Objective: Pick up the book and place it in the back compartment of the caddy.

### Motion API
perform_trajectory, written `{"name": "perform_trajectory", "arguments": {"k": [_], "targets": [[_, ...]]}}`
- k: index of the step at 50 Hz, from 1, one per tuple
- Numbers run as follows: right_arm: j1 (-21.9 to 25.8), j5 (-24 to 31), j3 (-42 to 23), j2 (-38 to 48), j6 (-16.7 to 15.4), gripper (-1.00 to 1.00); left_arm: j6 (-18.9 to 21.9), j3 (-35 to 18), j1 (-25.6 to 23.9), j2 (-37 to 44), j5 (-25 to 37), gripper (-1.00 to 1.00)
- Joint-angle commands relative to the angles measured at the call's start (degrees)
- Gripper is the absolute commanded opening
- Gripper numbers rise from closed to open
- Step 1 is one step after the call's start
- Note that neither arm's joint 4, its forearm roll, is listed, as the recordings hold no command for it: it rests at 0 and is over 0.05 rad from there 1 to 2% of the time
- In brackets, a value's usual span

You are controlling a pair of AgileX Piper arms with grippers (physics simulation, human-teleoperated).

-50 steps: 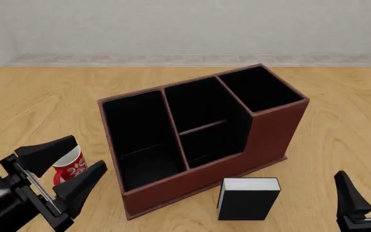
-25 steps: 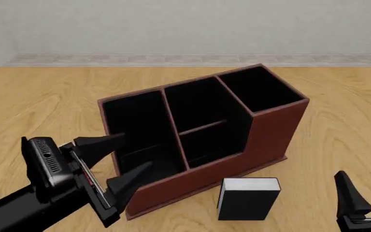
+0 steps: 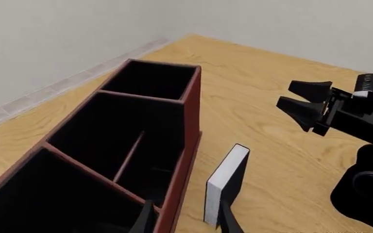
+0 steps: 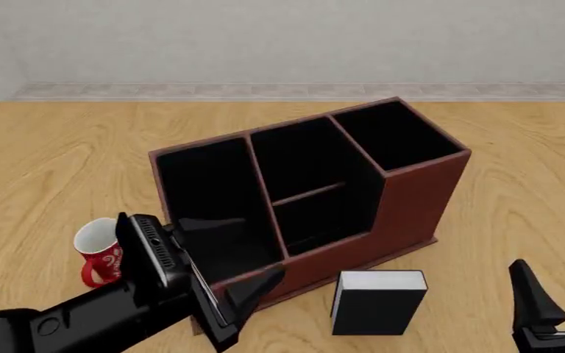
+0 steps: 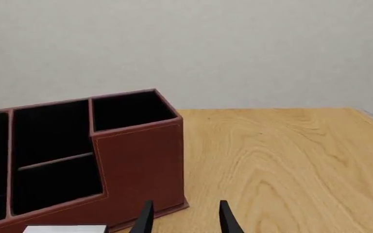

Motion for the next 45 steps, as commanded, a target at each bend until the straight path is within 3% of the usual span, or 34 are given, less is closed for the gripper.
{"name": "perform_trajectory", "arguments": {"k": [1,5,9,13,25,45], "targets": [[-0.05,-0.7,0.04,1.23,0.61,1.0,-1.45,-0.76,-2.51,5.73,-3.84,1.0],[0.05,0.36,0.01,-0.8,-0.44,1.0,-1.38,-1.49,-4.38,8.26,-4.95,1.0],[-0.04,-1.0,0.08,1.54,0.64,1.0,-1.8,-1.9,-4.4,9.05,-5.6,1.0],[0.03,-0.06,0.05,-0.23,-0.23,1.0,-2.02,-2.27,-4.77,10.03,-6.14,1.0],[0.0,-0.34,0.02,0.49,0.18,1.0,-0.87,-4.13,-9.08,17.69,-9.6,1.0],[0.05,-0.59,0.09,0.25,-0.26,1.0,-1.52,-7.98,-11.21,21.45,-8.35,1.0]]}}
